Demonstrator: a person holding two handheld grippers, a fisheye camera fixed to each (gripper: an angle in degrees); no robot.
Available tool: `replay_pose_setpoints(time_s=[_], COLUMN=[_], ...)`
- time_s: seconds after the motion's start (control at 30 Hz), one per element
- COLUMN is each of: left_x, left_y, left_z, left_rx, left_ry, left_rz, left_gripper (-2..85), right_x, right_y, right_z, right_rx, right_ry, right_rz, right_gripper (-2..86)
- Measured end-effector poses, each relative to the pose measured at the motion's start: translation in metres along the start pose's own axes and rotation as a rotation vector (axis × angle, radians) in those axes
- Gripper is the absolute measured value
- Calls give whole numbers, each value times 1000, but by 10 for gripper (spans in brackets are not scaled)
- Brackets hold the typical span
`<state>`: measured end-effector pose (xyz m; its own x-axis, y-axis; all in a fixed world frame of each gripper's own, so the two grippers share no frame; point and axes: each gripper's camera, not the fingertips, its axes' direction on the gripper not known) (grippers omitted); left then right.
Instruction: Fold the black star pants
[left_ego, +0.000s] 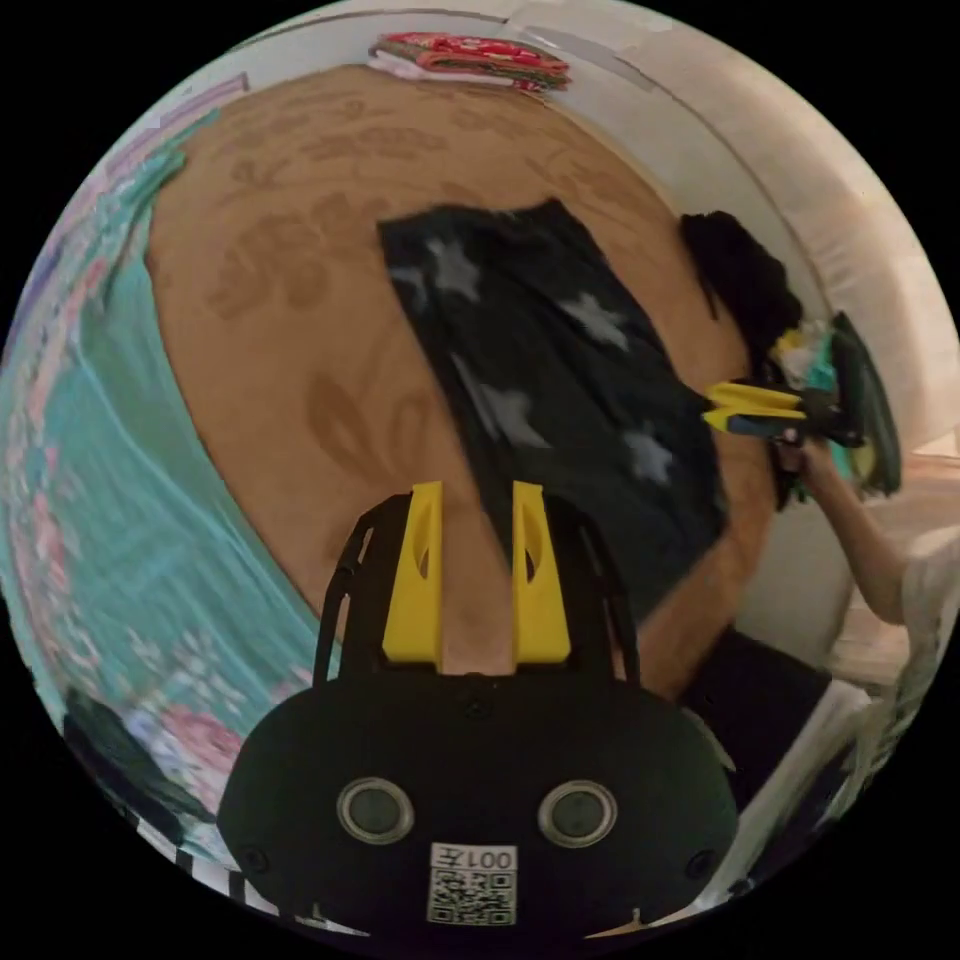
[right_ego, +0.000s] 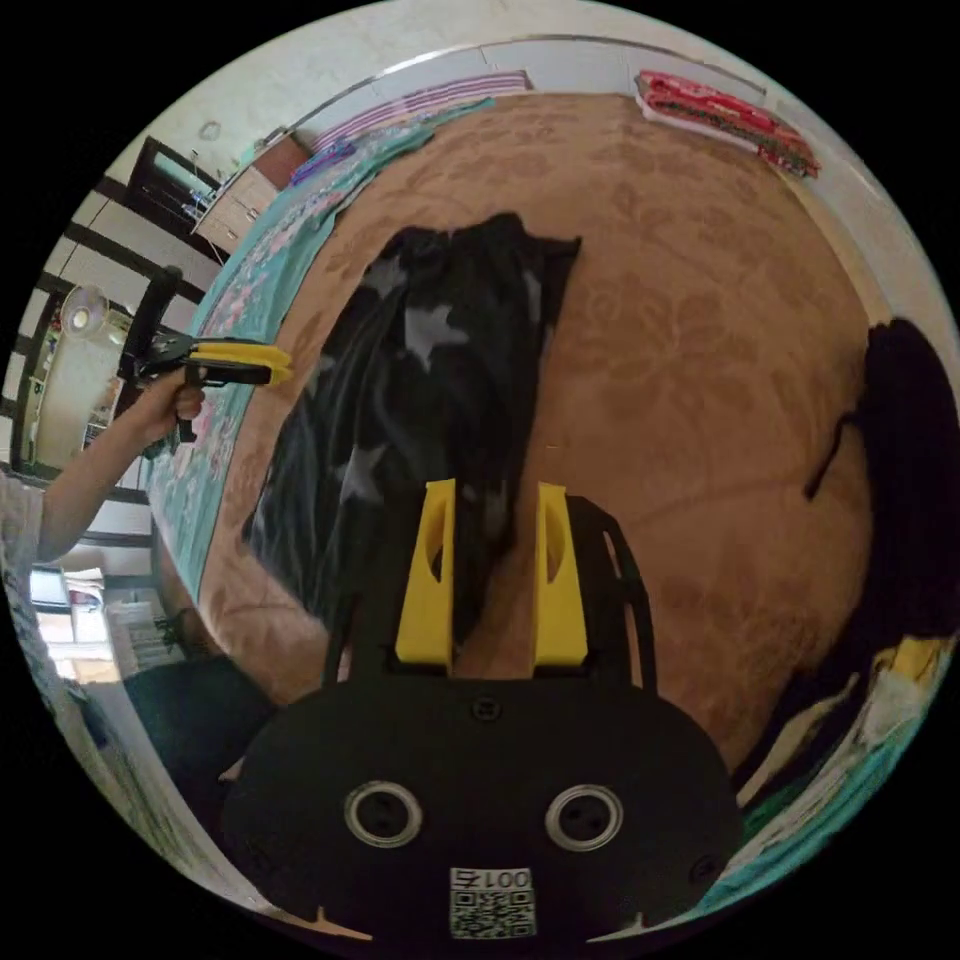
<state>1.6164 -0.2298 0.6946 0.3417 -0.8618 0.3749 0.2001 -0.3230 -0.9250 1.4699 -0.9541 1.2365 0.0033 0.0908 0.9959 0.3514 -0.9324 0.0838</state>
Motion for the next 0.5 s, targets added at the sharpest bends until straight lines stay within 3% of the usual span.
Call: replay_pose_setpoints(time_s=[0.13,0.2,0.3,0.4,0.5], left_x=[36,49,59,50,32], left_y=[68,78,80,84,93], left_z=[43,64,103,119,98], left_rx=[-64,-83,-112,-60,74], left_ry=[195,179,9,69,155], left_rz=[-37,-30,-52,-80,-89], left_gripper=[85,86,58,2,-7], right_x=[-6,-11,-12,-6,2], right_y=[43,52,51,46,44], right_z=[2,9,31,35,2], right_rx=[-110,-162,-243,-275,-200], right_ry=[-99,-125,-46,41,-29], right_rz=[37,53,34,-57,-107], right_gripper=[130,124,87,31,20])
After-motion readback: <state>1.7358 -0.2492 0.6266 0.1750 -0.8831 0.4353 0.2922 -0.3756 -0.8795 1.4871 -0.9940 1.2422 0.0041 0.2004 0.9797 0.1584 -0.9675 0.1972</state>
